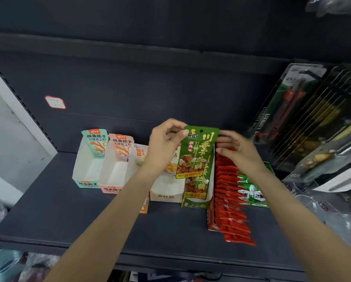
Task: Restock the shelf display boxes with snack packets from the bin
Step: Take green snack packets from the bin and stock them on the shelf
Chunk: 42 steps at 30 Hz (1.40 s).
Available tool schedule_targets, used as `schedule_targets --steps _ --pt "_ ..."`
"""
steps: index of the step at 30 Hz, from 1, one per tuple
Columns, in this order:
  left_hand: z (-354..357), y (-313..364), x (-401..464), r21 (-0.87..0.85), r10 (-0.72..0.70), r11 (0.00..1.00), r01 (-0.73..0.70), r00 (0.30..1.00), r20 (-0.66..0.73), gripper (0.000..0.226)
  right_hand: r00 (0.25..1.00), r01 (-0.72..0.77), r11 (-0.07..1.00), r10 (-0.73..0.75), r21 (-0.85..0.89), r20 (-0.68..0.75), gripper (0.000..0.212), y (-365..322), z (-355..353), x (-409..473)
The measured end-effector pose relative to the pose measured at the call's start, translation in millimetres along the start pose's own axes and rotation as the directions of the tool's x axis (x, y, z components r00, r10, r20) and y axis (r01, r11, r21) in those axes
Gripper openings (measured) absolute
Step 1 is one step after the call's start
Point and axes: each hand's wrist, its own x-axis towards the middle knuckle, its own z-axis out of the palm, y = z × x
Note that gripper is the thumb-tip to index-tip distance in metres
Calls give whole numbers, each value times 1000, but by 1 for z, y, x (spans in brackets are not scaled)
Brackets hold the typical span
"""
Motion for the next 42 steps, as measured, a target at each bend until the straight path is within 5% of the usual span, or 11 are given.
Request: schedule_targets --steps 5,10,19,37,42 --pt "21 -20 5 15 -32 999 32 999 43 20 997 66 997 -64 41 -43 22 -11 1 0" --pt "25 -46 11 219 -78 974 53 991 109 6 998 -29 988 19 -152 -64 12 11 13 5" --pt "28 -76 12 723 -108 686 -82 971 212 15 999 3 881 -18 -472 -28 15 35 27 7" --pt "-41 -36 -68 643 56 758 -109 993 103 17 992 -31 967 -2 -253 -127 22 -12 88 -72" --pt "-79 -29 -151 614 -11 788 36 999 -45 15 996 43 975 -58 -218 -62 20 -23 131 -128"
